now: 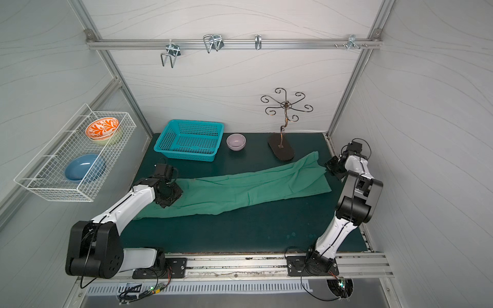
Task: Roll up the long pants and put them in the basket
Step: Fold the long pant at the center of the board.
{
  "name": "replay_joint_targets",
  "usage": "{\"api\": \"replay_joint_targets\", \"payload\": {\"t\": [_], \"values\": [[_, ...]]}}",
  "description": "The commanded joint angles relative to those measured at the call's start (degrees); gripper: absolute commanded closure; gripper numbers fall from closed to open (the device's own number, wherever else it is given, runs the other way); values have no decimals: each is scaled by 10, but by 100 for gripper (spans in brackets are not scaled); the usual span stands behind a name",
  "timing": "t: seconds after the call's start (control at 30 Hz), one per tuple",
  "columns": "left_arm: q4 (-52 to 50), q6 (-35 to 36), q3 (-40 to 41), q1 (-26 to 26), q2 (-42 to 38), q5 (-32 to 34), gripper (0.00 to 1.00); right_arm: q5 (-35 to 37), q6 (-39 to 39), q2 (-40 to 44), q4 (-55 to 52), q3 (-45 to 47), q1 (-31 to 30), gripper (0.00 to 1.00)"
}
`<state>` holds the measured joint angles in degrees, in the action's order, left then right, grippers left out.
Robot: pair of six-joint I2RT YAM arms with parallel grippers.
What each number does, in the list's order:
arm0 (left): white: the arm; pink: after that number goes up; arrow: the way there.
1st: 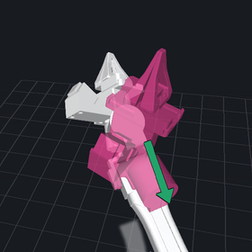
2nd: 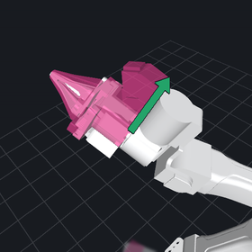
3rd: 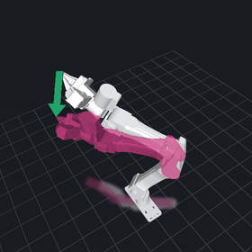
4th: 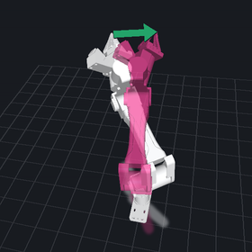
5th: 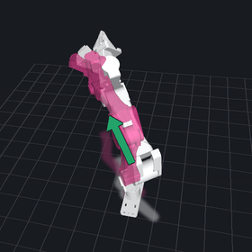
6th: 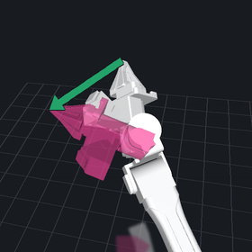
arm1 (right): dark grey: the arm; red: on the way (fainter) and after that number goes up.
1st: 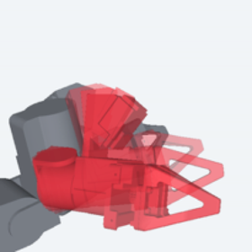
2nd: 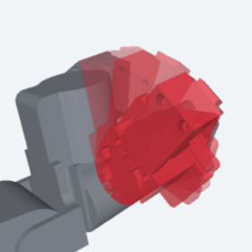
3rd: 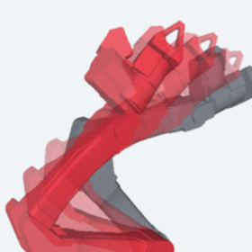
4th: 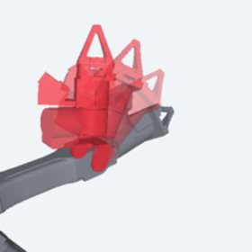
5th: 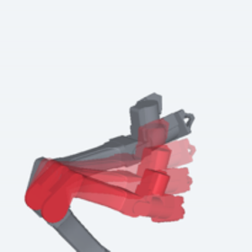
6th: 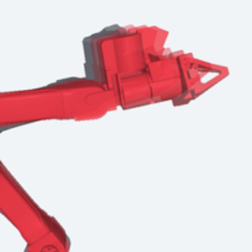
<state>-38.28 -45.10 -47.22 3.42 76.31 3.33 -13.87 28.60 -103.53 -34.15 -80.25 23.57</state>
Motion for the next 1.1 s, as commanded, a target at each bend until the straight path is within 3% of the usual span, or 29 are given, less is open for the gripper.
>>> {"api": "replay_joint_targets", "payload": {"t": [0.0, 0.17, 0.57, 0.6, 0.67, 0.73, 0.87, 1.07], "values": [[-8, -2, -22, -1, -11, 12, 70, 49, 18, 67, -25, 29, 19, 100], [-7, -4, -22, 0, -9, 10, 70, 77, 8, 100, -32, 50, 43, 100], [-12, -5, -25, -1, -4, 11, 70, 115, -21, 58, -13, 90, 55, 100], [-12, -6, -25, -1, -2, 11, 70, 116, -28, 50, -13, 87, 55, 93], [-11, -6, -29, -1, 1, 10, 70, 117, -41, 42, -14, 83, 54, 65], [-10, -5, -33, -1, 5, 7, 70, 117, -53, 50, -11, 78, 46, 50], [-6, -1, -40, -1, 11, 3, 70, 116, -80, 77, 5, 72, -6, 41], [12, -5, -40, 3, 16, -31, 69, -2, -112, 26, 18, 36, -91, 40]]}}
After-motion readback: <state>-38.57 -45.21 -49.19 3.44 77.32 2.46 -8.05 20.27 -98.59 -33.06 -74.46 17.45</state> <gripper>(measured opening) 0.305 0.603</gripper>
